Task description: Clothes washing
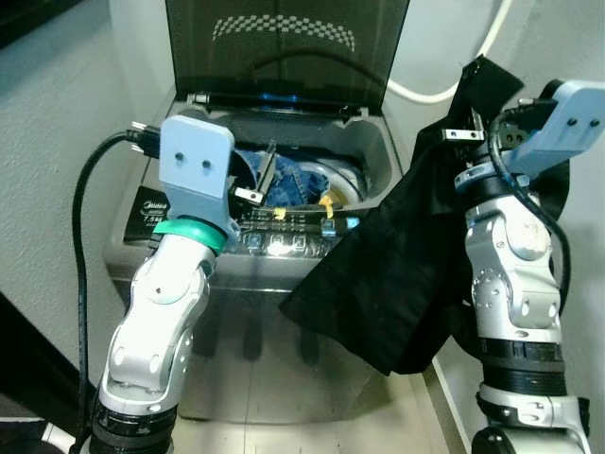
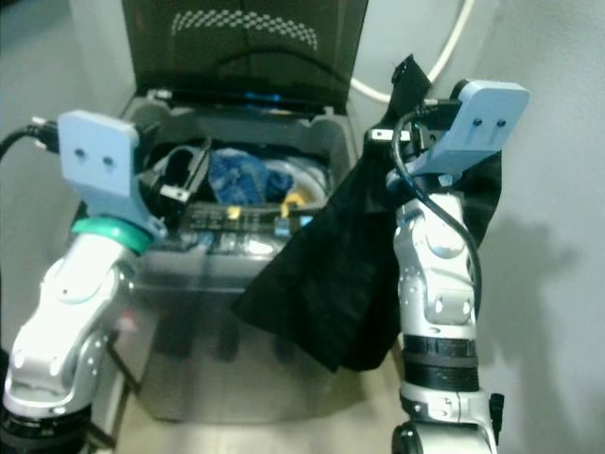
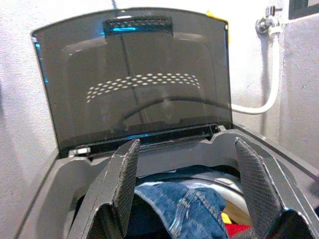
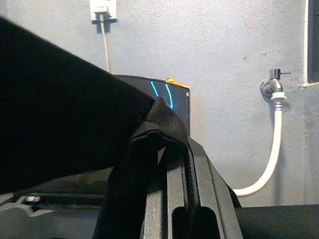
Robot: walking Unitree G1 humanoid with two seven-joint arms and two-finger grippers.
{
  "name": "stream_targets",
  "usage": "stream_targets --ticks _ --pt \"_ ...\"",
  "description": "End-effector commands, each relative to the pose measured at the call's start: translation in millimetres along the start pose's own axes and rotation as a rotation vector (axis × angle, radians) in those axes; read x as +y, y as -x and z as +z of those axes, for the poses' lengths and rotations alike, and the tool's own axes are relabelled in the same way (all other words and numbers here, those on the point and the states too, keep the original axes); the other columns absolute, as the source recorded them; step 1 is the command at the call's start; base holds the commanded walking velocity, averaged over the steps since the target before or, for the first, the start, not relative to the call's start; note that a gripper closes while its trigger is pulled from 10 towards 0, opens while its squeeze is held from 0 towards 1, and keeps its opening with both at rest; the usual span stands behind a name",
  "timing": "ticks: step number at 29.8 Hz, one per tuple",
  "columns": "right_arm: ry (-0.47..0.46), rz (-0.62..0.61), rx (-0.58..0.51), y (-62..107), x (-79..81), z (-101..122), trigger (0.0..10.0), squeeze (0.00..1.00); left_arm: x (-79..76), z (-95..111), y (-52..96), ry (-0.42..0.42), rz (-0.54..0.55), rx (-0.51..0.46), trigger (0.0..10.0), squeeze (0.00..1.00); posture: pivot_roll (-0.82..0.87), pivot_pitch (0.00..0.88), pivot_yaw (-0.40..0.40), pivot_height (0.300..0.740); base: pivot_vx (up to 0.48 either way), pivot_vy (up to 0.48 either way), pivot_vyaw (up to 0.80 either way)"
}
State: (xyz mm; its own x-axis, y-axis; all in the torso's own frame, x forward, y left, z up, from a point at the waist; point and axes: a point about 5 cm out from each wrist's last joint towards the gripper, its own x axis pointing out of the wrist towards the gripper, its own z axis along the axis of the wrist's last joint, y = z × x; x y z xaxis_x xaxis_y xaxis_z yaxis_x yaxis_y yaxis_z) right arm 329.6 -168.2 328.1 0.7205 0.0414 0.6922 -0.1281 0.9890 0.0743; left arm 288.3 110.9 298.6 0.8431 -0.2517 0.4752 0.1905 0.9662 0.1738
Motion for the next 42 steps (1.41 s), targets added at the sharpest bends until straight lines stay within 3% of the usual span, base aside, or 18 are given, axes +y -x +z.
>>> stream_targets --ticks 1,11,36,42 --pt "-0.001 0.005 -0.047 -1.2 0.5 9 10.0 0.00 -2.2 -1 -0.4 -0.008 -0.008 0.004 10.0 0.00 0.06 0.053 0.001 0.740 0.461 0.000 0.00" --pt "-0.004 0.015 -0.047 -1.1 1.6 8 10.0 0.00 -3.3 -2 0.3 -0.017 -0.009 0.010 10.0 0.00 0.06 0.054 -0.001 0.740 0.419 0.000 0.00" --pt "-0.009 0.030 -0.045 -0.7 3.3 8 10.0 0.00 -7.6 1 0.9 0.000 -0.038 -0.009 10.0 0.00 0.07 0.060 -0.001 0.740 0.000 0.000 0.00" --pt "-0.046 0.132 -0.067 -0.2 18.0 13 10.0 0.00 3.4 9 -5.2 -0.118 -0.013 -0.083 10.0 0.00 0.06 0.059 0.000 0.740 0.000 0.000 0.00"
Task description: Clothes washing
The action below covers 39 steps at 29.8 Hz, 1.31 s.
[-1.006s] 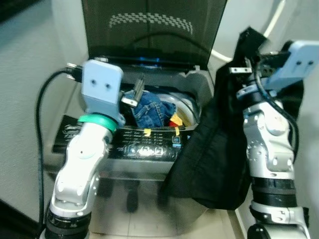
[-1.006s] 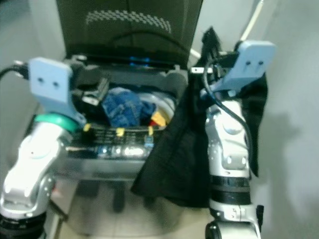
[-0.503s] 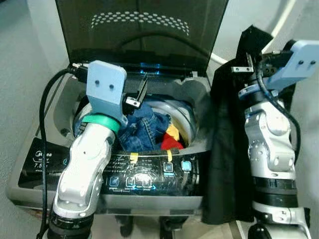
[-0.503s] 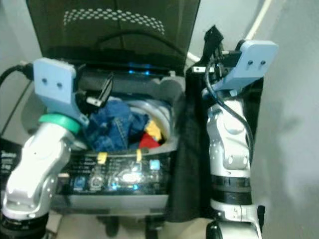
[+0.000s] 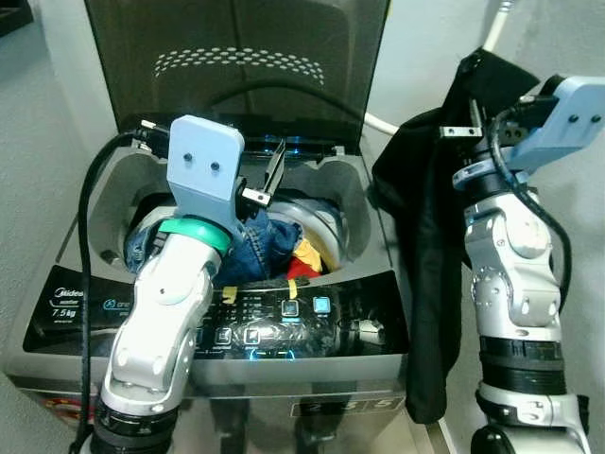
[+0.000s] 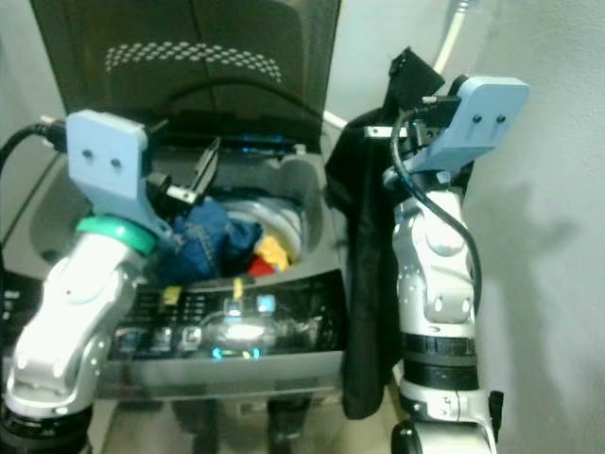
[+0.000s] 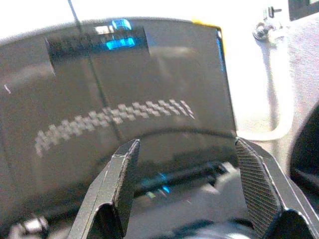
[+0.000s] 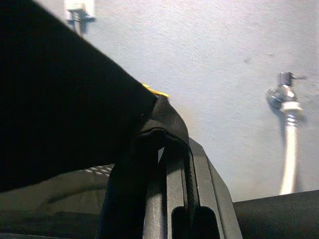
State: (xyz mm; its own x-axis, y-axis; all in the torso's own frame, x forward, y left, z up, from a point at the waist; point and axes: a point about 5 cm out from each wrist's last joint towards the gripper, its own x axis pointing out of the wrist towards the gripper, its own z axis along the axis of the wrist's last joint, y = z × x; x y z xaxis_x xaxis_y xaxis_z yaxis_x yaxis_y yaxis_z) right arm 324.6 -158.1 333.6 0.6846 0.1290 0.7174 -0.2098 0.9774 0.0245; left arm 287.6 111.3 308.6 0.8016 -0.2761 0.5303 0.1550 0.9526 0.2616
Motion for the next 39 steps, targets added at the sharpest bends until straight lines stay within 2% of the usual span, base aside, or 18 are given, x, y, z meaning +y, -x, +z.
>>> stream_targets --ticks 1,5,7,10,23,39 --pt "-0.032 0.060 -0.050 -1.3 11.0 9 10.0 0.00 8.7 2 -5.1 -0.071 0.024 -0.032 10.0 0.00 0.06 0.057 0.002 0.740 0.000 0.000 0.00" --pt "-0.042 0.083 -0.072 -3.8 15.7 14 10.0 0.00 14.1 2 -9.9 -0.108 -0.003 -0.035 10.0 0.00 0.06 0.056 0.004 0.740 0.000 0.000 0.00" --pt "-0.042 0.084 -0.087 -6.7 15.1 17 10.0 0.00 8.0 0 -7.7 -0.036 -0.043 -0.007 10.0 0.00 0.06 0.058 0.004 0.740 0.000 0.000 0.00" --pt "-0.040 0.075 -0.087 -7.3 12.6 18 10.0 0.00 3.0 -1 -4.7 0.013 -0.044 0.006 10.0 0.00 0.06 0.060 0.000 0.740 0.000 0.099 0.00" --pt "-0.052 0.074 -0.061 -4.8 13.1 12 10.0 0.00 5.7 -3 -4.6 0.004 -0.026 0.002 10.0 0.00 0.07 0.063 -0.003 0.740 0.000 0.423 0.00" --pt "-0.048 0.070 -0.052 -3.4 12.4 10 10.0 0.00 4.1 -6 -5.4 -0.006 -0.036 0.016 10.0 0.00 0.06 0.061 0.001 0.740 0.000 0.000 0.00"
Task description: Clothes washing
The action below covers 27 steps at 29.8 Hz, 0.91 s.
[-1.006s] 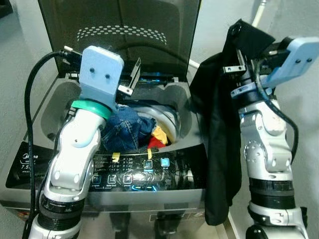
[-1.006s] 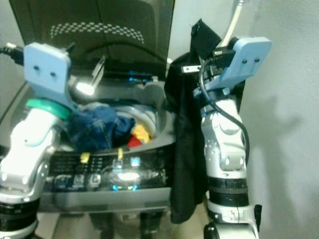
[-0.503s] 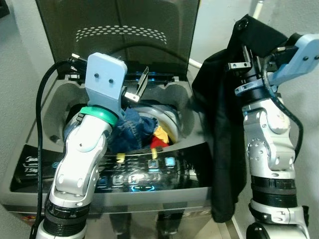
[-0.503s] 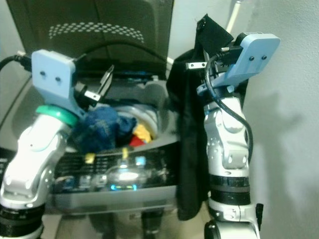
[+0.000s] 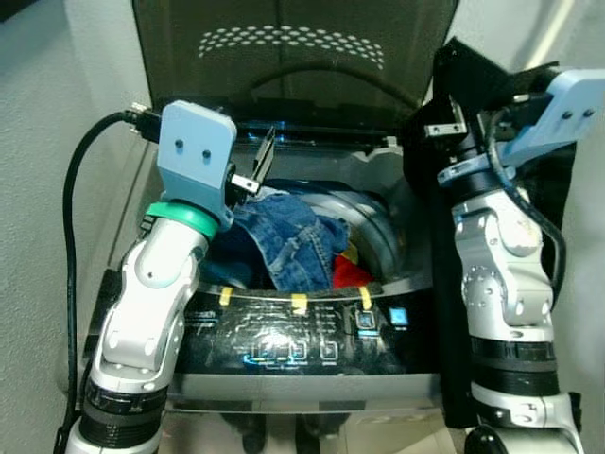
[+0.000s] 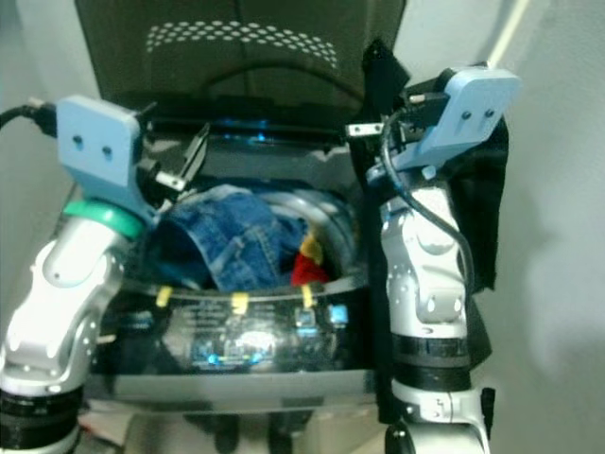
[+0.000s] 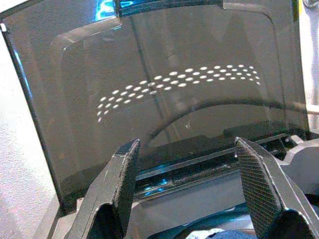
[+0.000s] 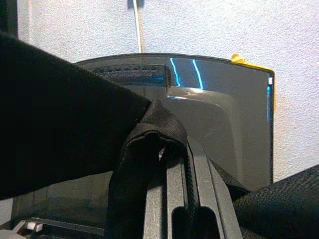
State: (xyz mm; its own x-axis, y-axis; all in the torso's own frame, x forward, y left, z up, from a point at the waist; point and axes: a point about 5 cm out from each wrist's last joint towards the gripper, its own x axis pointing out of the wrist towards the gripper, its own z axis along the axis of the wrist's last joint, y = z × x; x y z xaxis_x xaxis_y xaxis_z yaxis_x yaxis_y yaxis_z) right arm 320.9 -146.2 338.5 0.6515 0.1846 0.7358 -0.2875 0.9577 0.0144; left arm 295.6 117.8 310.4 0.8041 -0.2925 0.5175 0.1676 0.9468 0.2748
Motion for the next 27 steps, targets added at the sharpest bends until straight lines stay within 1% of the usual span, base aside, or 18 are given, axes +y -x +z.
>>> stream_targets --ticks 1,11,15,20,22,27 --pt "0.004 0.009 -0.026 -1.0 0.1 5.6 10.0 0.00 -4.0 -2.0 0.0 -0.002 -0.019 0.007 10.0 0.00 0.06 0.060 0.001 0.740 0.000 0.000 0.00" --pt "0.003 0.010 -0.025 -1.2 0.0 4.9 10.0 0.00 -6.0 -2.5 0.0 0.004 -0.021 0.007 10.0 0.00 0.06 0.055 0.001 0.740 0.000 0.000 0.00" --pt "0.003 0.011 -0.025 -1.2 0.2 5.0 10.0 0.00 -4.3 -3.5 -0.5 0.018 -0.010 0.016 10.0 0.00 0.06 0.053 0.001 0.740 0.000 0.429 0.00" --pt "0.003 0.012 -0.025 -1.3 0.5 4.8 10.0 0.00 -3.8 -3.5 -1.0 0.013 -0.010 0.014 10.0 0.00 0.06 0.050 0.001 0.740 0.000 0.472 0.00" --pt "0.003 0.012 -0.026 -1.4 0.5 5.0 10.0 0.00 -4.3 -3.2 -1.2 -0.003 -0.016 0.011 10.0 0.00 0.06 0.050 0.000 0.740 0.000 0.000 0.00" --pt "0.003 0.010 -0.027 -1.6 0.3 5.2 10.0 0.00 -4.1 -3.0 -1.5 -0.006 -0.014 0.009 10.0 0.00 0.06 0.053 0.002 0.740 0.000 0.000 0.00"
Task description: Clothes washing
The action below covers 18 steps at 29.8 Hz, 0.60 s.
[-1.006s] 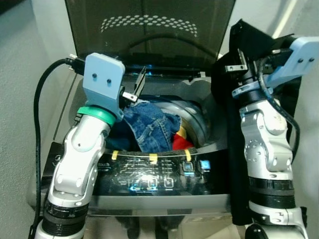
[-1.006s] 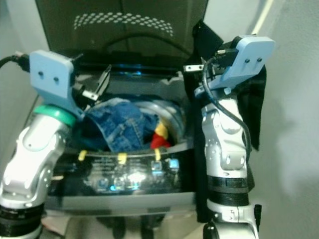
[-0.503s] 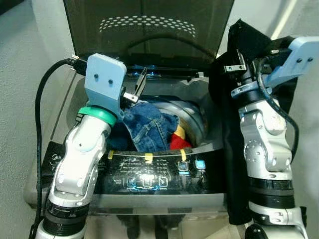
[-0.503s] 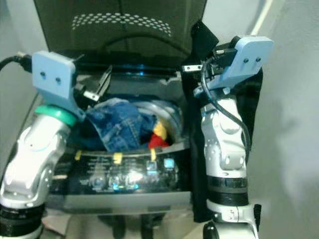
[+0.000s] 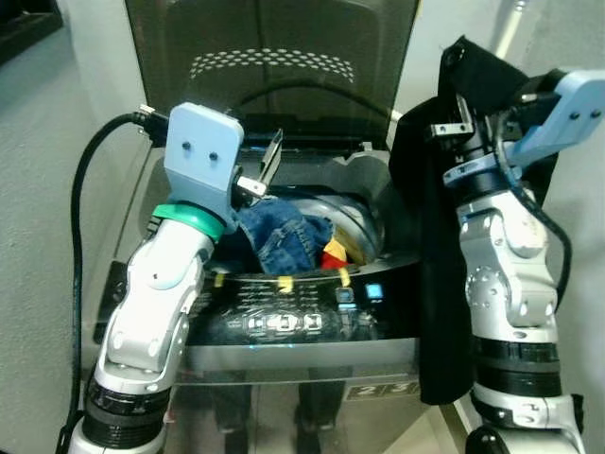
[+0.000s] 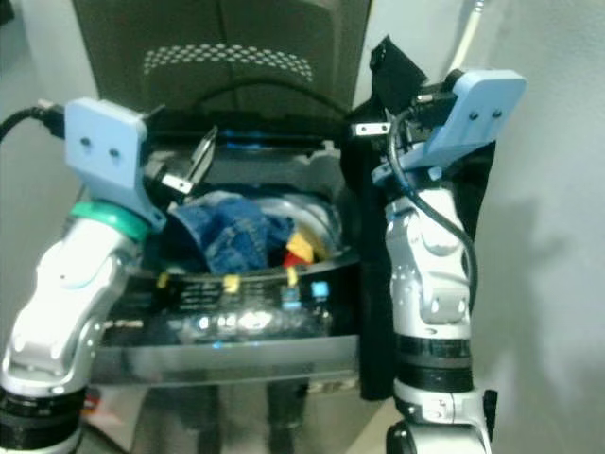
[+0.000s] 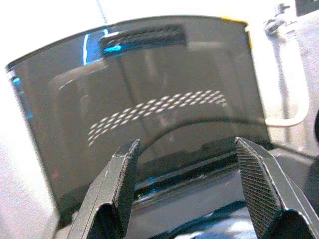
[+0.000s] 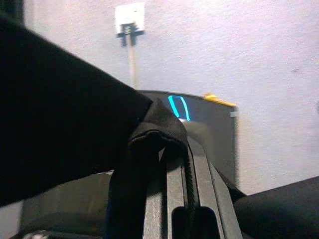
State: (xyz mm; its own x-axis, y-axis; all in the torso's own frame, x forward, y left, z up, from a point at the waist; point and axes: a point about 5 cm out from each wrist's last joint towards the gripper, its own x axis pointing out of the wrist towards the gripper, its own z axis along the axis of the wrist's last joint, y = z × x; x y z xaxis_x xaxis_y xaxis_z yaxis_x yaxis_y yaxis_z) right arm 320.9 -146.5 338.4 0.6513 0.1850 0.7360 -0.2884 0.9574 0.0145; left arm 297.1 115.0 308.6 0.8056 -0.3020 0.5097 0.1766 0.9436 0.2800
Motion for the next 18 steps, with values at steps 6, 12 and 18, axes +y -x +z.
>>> stream_targets --ticks 6,12,18 --pt "0.003 0.009 -0.026 -1.2 0.5 5 10.0 0.00 -1.5 -1 -0.2 -0.009 -0.005 0.006 10.0 0.00 0.06 0.054 0.004 0.740 0.000 0.000 0.00" --pt "0.012 0.094 -0.010 -1.7 6.1 5 10.0 0.00 -2.7 3 6.7 0.111 -0.164 0.007 10.0 0.00 0.06 0.056 0.005 0.740 0.000 0.000 0.00" --pt "-0.045 0.253 -0.061 -13.6 21.7 22 10.0 0.00 5.7 7 22.8 0.232 -0.395 0.028 10.0 0.00 0.05 0.057 0.019 0.740 0.000 0.000 0.00"
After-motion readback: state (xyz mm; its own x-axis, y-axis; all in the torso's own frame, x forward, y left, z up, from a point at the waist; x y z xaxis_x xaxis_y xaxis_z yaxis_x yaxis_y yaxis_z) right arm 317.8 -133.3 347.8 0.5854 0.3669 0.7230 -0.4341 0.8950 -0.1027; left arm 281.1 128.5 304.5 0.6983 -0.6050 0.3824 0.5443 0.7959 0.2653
